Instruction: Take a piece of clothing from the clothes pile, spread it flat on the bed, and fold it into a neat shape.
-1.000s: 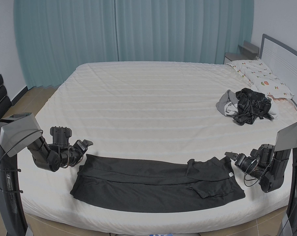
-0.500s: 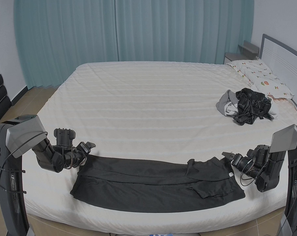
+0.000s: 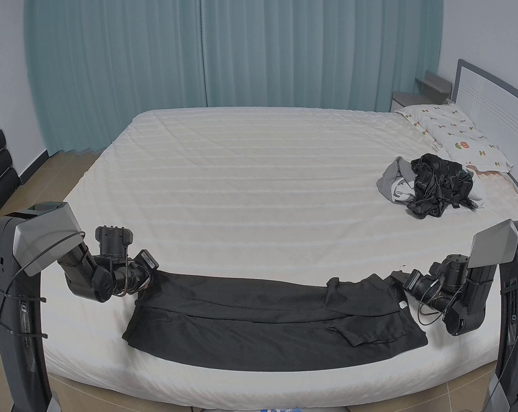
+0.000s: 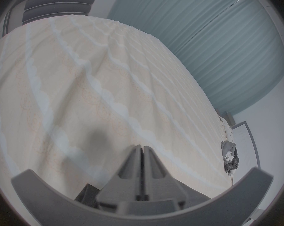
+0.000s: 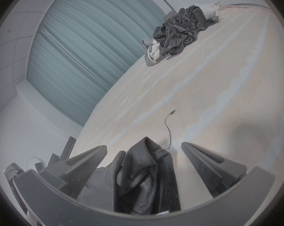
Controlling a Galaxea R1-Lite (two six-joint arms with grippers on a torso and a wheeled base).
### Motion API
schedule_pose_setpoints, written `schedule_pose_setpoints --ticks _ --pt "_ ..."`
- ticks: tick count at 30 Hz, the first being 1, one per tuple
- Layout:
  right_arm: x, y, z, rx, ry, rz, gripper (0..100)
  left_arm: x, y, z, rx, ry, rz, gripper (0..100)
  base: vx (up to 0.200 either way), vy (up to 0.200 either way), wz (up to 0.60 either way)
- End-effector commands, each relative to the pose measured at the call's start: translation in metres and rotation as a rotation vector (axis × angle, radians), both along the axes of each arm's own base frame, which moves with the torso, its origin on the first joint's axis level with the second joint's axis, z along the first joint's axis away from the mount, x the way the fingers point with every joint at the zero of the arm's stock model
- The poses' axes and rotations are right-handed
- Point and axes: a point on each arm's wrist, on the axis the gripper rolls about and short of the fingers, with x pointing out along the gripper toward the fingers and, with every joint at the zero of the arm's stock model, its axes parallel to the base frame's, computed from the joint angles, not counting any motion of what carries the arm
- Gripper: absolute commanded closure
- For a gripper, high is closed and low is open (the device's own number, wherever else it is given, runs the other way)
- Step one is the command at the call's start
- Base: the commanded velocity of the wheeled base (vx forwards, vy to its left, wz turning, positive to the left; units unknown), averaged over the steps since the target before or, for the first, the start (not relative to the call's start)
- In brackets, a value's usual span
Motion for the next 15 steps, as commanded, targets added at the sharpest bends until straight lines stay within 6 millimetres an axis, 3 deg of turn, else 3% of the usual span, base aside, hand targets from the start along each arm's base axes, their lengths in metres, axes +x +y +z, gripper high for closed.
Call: schedule_pose_setpoints --ticks 1,15 --pt "0.0006 -0.0012 0.0017 0.01 -0.005 -0.009 100 0.0009 0.0036 -0.0004 0.014 -0.002 0.03 100 0.0 0.0 0.0" --pt "0.0027 -0.0046 0.0021 0.038 -0.008 -0.035 100 0.0034 0.006 -0.0069 0.025 -0.054 0.061 100 0.0 0.0 0.0"
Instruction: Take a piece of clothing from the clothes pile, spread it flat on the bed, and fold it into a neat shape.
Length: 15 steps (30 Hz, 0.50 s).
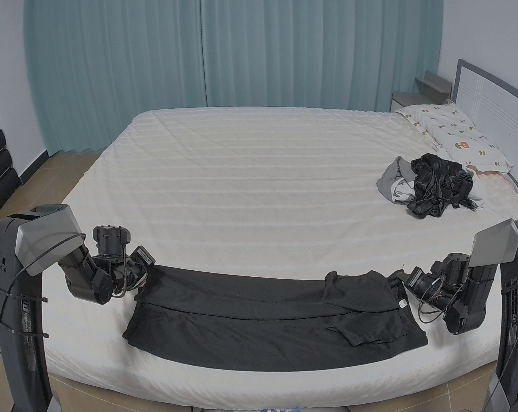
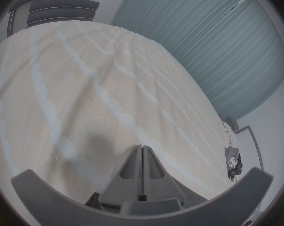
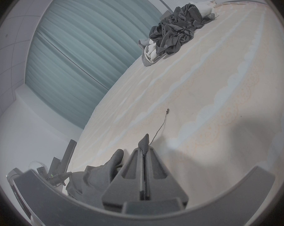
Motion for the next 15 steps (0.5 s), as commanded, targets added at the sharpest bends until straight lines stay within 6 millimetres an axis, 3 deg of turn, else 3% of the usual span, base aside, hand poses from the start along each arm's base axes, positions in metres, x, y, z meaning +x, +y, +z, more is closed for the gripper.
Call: schedule_pose_setpoints --ticks 1,10,11,15 --pt "0.0007 -0.0004 -0.0006 -0.001 -0.007 -0.001 100 -0.0007 0.0007 -0.0044 -0.001 0.012 0.001 100 0.0 0.0 0.0" --pt "0.0009 0.0006 -0.0015 -0.001 -0.006 0.002 100 -0.0018 0.0008 -0.0054 0.003 0.021 0.001 100 0.0 0.0 0.0" --pt "0.001 0.0006 -0.001 -0.001 -0.007 0.002 0 -0.0018 0.0014 -0.0054 0.003 0.021 0.002 0 0.0 0.0 0.0" --pt "-0.0017 0.0019 -0.0002 0.0 0.0 0.009 0 -0.0042 0.0014 -0.0057 0.001 0.022 0.0 0 0.0 0.0 0.0"
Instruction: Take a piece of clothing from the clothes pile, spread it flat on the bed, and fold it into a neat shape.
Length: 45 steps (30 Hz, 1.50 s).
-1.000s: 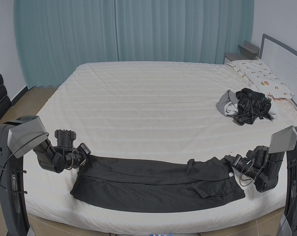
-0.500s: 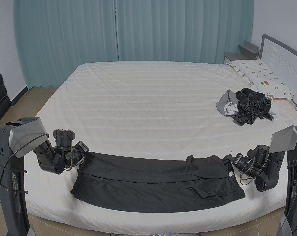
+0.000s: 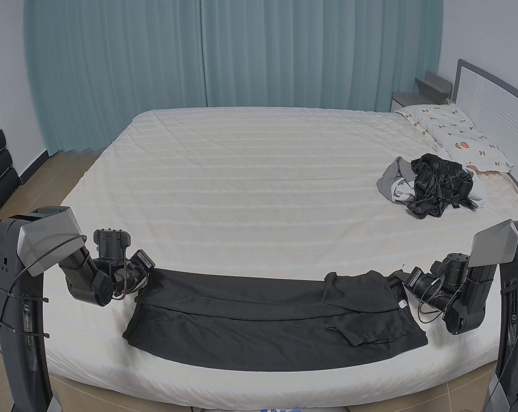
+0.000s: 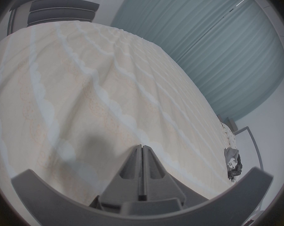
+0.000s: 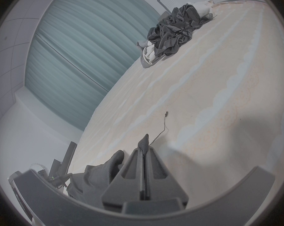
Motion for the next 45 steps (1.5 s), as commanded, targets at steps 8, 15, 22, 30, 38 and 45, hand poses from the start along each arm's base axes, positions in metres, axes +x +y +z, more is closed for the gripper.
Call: schedule_pose_setpoints --ticks 8,15,22,30,38,45 --pt "-0.01 -0.001 0.009 0.02 0.013 -0.01 0 -0.012 0.009 0.015 -0.025 -0.01 -0.008 0 0.0 0.0 0.0" --pt "-0.015 0.001 0.012 0.04 0.025 -0.01 0 -0.031 0.012 0.02 -0.055 0.011 -0.177 0 0.0 0.0 0.0" --pt "-0.019 0.003 0.011 0.04 0.043 -0.006 0 -0.041 0.014 0.007 0.029 0.013 -0.317 0 0.0 0.0 0.0" --pt "-0.022 0.003 0.012 0.041 0.05 -0.006 0 -0.051 0.016 -0.001 0.08 0.033 -0.414 0 0.0 0.0 0.0" --pt "-0.022 0.004 0.012 0.042 0.051 -0.003 0 -0.061 0.018 -0.007 0.119 0.038 -0.515 0 0.0 0.0 0.0" --pt "-0.022 0.004 0.012 0.043 0.052 -0.004 0 -0.067 0.02 -0.006 0.094 0.017 -0.569 0 0.0 0.0 0.0"
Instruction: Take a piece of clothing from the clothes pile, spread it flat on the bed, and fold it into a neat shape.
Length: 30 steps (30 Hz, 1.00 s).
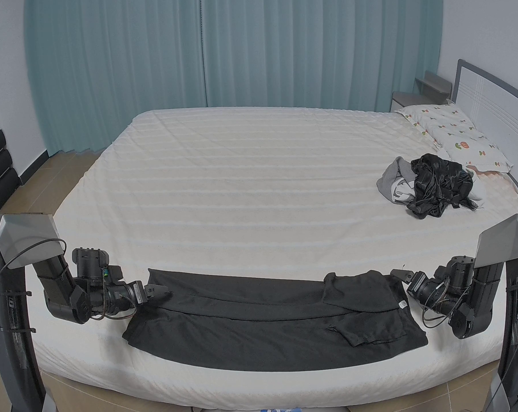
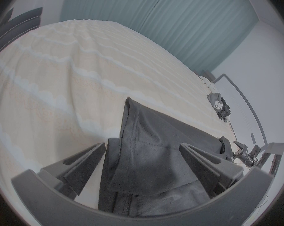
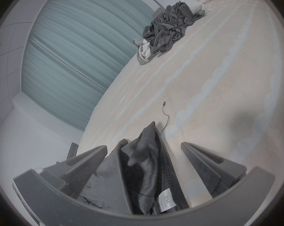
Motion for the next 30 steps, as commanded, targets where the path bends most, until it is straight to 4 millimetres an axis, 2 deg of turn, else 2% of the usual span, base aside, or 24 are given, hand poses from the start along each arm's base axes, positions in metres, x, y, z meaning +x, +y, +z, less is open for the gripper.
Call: schedule_pose_setpoints --ticks 1,8,16,17,30 --pt "0.0 0.0 0.001 0.001 -0.01 0.0 0 -0.004 0.001 -0.003 0.004 -0.009 -0.031 0 0.0 0.0 0.0" --pt "0.0 0.0 0.001 0.001 -0.009 0.001 0 -0.003 -0.001 -0.013 0.022 -0.053 -0.052 0 0.0 0.0 0.0" --pt "0.001 0.001 0.001 0.003 -0.01 0.006 0 -0.004 -0.001 -0.015 0.023 -0.052 -0.054 0 0.0 0.0 0.0" --pt "0.001 0.0 0.001 0.003 -0.01 0.004 0 -0.004 -0.001 -0.014 0.021 -0.053 -0.054 100 0.0 0.0 0.0" --pt "0.0 0.0 0.001 0.005 -0.009 0.001 0 -0.001 0.0 -0.01 0.014 -0.078 -0.041 100 0.0 0.0 0.0"
